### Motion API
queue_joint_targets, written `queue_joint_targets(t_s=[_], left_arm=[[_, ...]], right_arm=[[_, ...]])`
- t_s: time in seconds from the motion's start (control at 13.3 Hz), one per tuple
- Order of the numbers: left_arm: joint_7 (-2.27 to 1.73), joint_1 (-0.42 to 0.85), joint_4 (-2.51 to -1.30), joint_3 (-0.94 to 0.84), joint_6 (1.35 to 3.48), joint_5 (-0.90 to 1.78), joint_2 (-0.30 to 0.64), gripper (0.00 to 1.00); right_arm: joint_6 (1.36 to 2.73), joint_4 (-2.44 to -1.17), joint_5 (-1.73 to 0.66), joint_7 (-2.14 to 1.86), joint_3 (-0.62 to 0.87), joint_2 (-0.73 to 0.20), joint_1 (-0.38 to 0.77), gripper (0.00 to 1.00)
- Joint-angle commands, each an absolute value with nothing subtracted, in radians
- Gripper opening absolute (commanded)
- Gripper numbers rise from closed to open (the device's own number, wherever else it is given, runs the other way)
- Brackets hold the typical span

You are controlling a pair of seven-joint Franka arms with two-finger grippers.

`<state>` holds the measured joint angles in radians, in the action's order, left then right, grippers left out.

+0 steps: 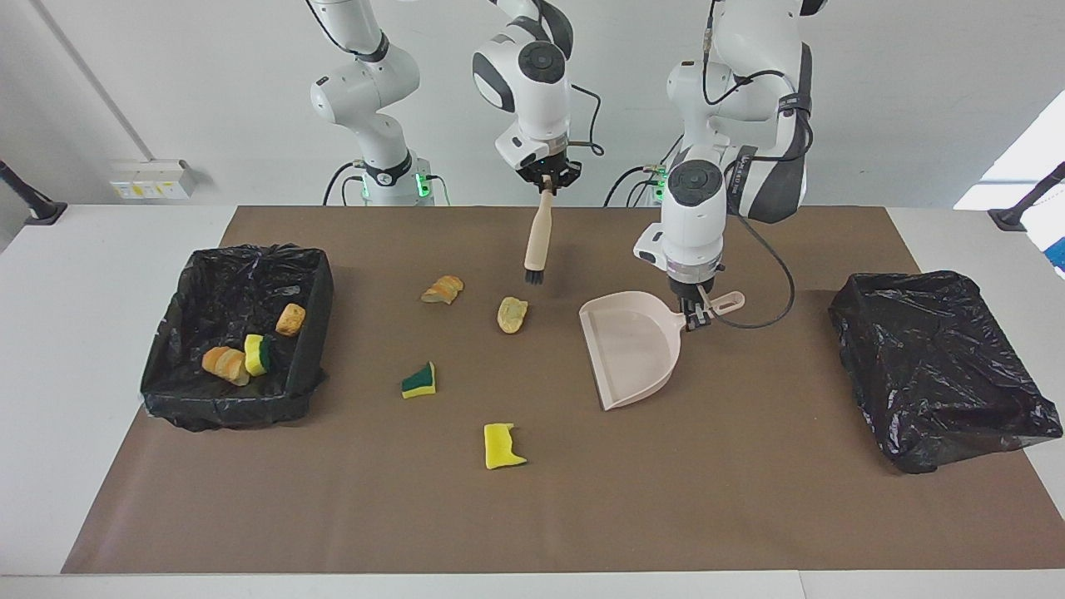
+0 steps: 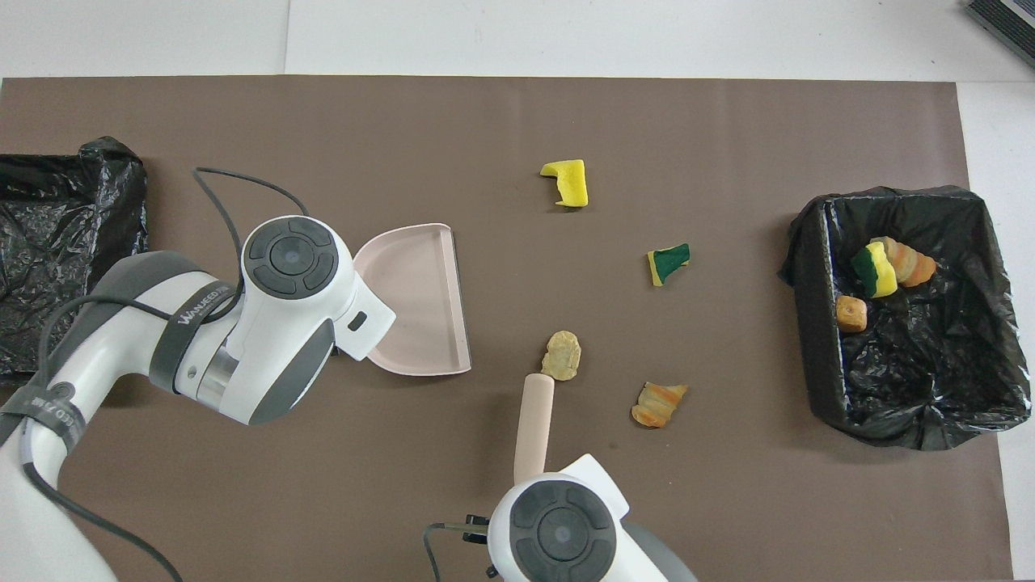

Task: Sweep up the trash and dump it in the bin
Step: 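Lower the pink brush with the right gripper beside the bread pieces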

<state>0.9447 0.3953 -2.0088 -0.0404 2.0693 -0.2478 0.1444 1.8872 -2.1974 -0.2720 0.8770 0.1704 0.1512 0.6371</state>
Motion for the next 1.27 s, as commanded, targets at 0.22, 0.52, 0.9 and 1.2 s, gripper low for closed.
queue_joint_targets(t_s=[0.22, 0.52, 0.9, 1.2], left_arm=[[0.953, 0.407, -2.130, -0.031, 2.158, -0.330, 0.068, 0.00], [0.953, 0.406, -2.140, -0.031, 2.154, -0.330, 0.060, 0.00], [0.953, 0.407, -2.148, -0.031, 2.148, -0.330, 0.055, 0.00], [0.957, 0.399, -2.158, -0.031, 2.148, -0.333, 0.049, 0.00]], right_arm=[[1.803, -2.218, -0.178, 0.675, 0.176, 0.186, 0.459, 0.00], [1.770, -2.291, -0.172, 0.701, 0.176, 0.213, 0.333, 0.00], [1.873, -2.550, -0.129, 0.592, 0.178, 0.377, 0.195, 0.00], [1.968, -2.638, -0.147, 0.552, 0.181, 0.399, 0.195, 0.00]])
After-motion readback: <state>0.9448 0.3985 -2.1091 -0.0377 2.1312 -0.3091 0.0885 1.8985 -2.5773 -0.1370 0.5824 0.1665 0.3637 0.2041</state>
